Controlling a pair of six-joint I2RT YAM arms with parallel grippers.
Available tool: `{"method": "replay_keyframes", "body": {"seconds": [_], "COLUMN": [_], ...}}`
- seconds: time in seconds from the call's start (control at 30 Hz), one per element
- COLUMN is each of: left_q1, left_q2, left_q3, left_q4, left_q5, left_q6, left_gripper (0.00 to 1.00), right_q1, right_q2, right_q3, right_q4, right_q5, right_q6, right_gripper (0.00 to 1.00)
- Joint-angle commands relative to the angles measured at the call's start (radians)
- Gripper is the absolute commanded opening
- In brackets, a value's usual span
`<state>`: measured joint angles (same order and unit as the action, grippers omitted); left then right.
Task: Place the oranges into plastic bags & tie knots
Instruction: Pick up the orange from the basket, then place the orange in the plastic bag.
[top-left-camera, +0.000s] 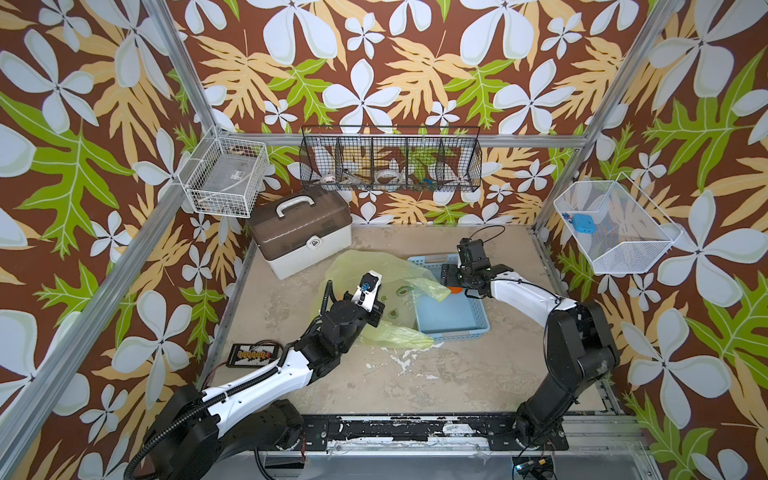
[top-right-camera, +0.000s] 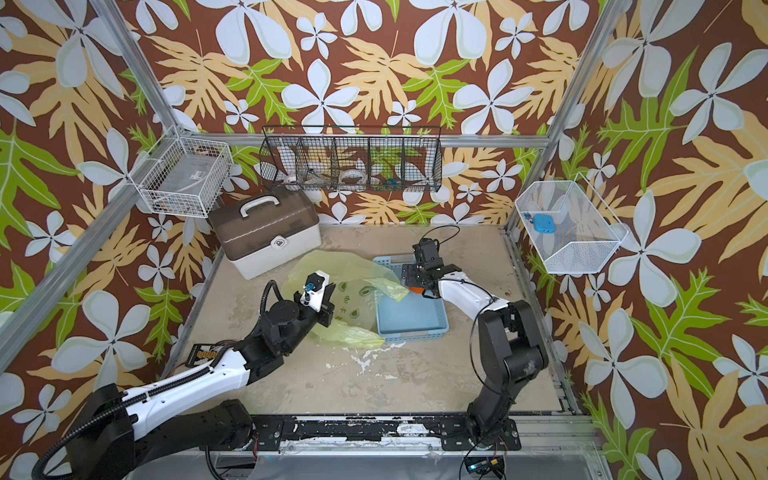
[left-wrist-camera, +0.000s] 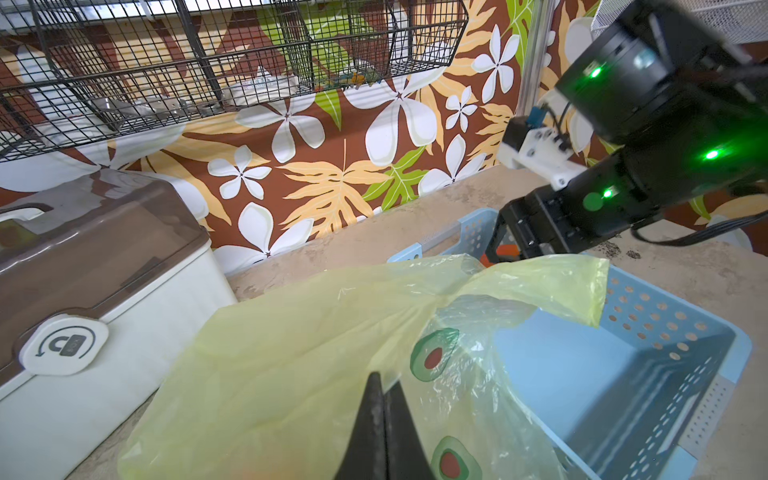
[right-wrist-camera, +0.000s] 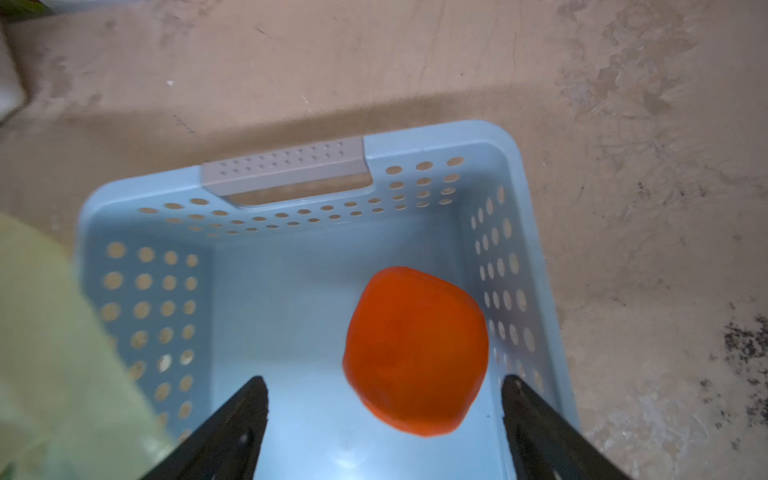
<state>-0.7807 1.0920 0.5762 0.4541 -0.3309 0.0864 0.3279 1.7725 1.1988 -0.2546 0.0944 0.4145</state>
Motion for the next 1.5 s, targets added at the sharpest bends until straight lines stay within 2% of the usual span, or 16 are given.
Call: {"method": "replay_keyframes", "body": {"seconds": [0.0, 0.07, 0.13, 0.27, 0.33, 0.6, 0.67, 0.77, 0.87, 0.97, 1.17, 1.2, 1.27, 1.3, 1.37, 1.47], "left_q1": [0.001, 0.001, 0.001, 0.001, 0.001, 0.001, 0.001, 0.001, 0.001, 0.002, 0.001, 0.001, 0.001, 0.002, 0.001, 0.001], "left_q2": [-0.007, -0.012, -0.014, -0.014, -0.016, -0.011, -0.004, -0.006, -0.007, -0.007, 0.005, 0.006, 0.009, 0.011, 0.015, 0.020], "left_q3": [0.006, 0.005, 0.007, 0.011, 0.010, 0.007, 0.008, 0.006, 0.004, 0.002, 0.010, 0.010, 0.014, 0.016, 0.020, 0.027], "left_q4": [0.034, 0.034, 0.028, 0.015, 0.015, 0.023, 0.024, 0.024, 0.024, 0.028, 0.023, 0.026, 0.027, 0.028, 0.027, 0.026], "left_q5": [0.007, 0.008, 0.009, 0.011, 0.012, 0.012, 0.012, 0.018, 0.023, 0.031, 0.042, 0.041, 0.034, 0.029, 0.017, 0.008], "left_q6": [-0.007, -0.007, -0.007, -0.007, -0.006, 0.001, 0.001, 0.005, 0.008, 0.009, -0.006, -0.010, -0.017, -0.019, -0.020, -0.020], "left_gripper": [0.00, 0.00, 0.00, 0.00, 0.00, 0.00, 0.00, 0.00, 0.00, 0.00, 0.00, 0.00, 0.00, 0.00, 0.00, 0.00], "right_q1": [0.001, 0.001, 0.001, 0.001, 0.001, 0.011, 0.029, 0.116, 0.231, 0.312, 0.346, 0.348, 0.358, 0.358, 0.357, 0.356], "right_q2": [0.043, 0.073, 0.095, 0.064, -0.002, -0.499, -0.635, -0.812, -0.870, -0.785, -0.405, -0.341, -0.200, -0.157, -0.138, -0.276], "right_q3": [-0.004, 0.001, 0.007, -0.007, -0.049, -0.347, -0.415, -0.479, -0.482, -0.450, -0.255, -0.214, -0.101, -0.064, -0.047, -0.122], "right_q4": [0.013, 0.023, 0.033, 0.042, 0.054, 0.037, 0.013, -0.007, 0.007, 0.091, 0.276, 0.296, 0.287, 0.274, 0.251, 0.207], "right_q5": [0.035, 0.026, 0.021, -0.001, -0.016, -0.163, -0.216, -0.252, -0.257, -0.257, -0.321, -0.327, -0.371, -0.388, -0.400, -0.409], "right_q6": [0.009, 0.019, 0.021, 0.011, 0.012, 0.037, 0.048, 0.072, 0.124, 0.163, 0.159, 0.152, 0.122, 0.102, 0.065, 0.025], "right_gripper": [0.87, 0.86, 0.80, 0.49, 0.41, 0.40, 0.41, 0.42, 0.43, 0.44, 0.44, 0.49, 0.80, 0.88, 0.95, 0.97]}}
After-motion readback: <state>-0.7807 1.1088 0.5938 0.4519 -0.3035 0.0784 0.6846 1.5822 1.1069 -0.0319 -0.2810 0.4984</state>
